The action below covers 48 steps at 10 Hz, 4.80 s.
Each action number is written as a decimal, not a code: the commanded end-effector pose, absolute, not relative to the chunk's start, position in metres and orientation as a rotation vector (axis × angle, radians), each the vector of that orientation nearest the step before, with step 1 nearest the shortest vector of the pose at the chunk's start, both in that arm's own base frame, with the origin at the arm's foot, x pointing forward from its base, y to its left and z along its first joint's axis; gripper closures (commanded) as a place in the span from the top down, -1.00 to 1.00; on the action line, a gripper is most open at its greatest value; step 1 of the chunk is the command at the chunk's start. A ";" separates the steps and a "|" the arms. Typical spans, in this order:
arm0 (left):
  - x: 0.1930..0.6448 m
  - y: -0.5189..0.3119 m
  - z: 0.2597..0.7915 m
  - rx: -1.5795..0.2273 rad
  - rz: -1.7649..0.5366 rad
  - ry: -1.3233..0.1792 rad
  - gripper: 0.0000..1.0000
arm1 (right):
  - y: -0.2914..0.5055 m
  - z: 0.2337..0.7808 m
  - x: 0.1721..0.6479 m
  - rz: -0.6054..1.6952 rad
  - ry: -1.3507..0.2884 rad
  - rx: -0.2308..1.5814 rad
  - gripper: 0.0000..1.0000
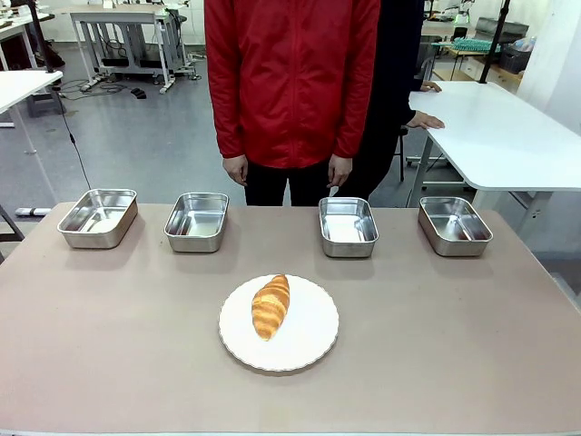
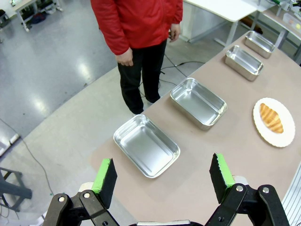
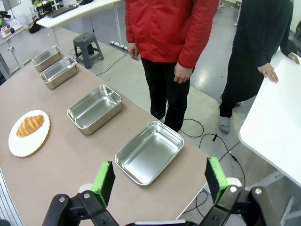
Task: Place the bread in the container.
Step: Place the Butter Roll into the Airtight Container indicated by the human.
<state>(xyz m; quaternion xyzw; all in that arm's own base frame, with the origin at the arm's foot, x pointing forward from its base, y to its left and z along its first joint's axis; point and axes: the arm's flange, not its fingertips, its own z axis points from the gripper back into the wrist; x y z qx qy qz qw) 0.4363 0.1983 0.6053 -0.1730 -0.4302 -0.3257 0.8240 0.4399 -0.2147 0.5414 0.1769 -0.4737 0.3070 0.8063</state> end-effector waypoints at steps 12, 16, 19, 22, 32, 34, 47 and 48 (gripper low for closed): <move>0.436 0.198 0.605 -0.364 -0.700 -0.917 1.00 | -0.215 0.542 0.439 0.661 -1.018 0.376 1.00; 0.436 0.198 0.605 -0.364 -0.700 -0.917 1.00 | -0.215 0.542 0.439 0.661 -1.018 0.376 1.00; 0.436 0.198 0.605 -0.364 -0.700 -0.917 1.00 | -0.215 0.542 0.439 0.661 -1.018 0.376 1.00; 0.436 0.198 0.605 -0.364 -0.700 -0.917 1.00 | -0.215 0.542 0.439 0.661 -1.018 0.376 1.00; 0.436 0.198 0.605 -0.364 -0.700 -0.917 1.00 | -0.215 0.542 0.439 0.661 -1.018 0.376 1.00; 0.436 0.198 0.605 -0.364 -0.700 -0.917 1.00 | -0.215 0.542 0.439 0.661 -1.018 0.376 1.00; 0.436 0.198 0.605 -0.364 -0.700 -0.917 1.00 | -0.215 0.542 0.439 0.661 -1.018 0.376 1.00; 0.436 0.198 0.605 -0.364 -0.700 -0.917 1.00 | -0.215 0.542 0.439 0.661 -1.018 0.376 1.00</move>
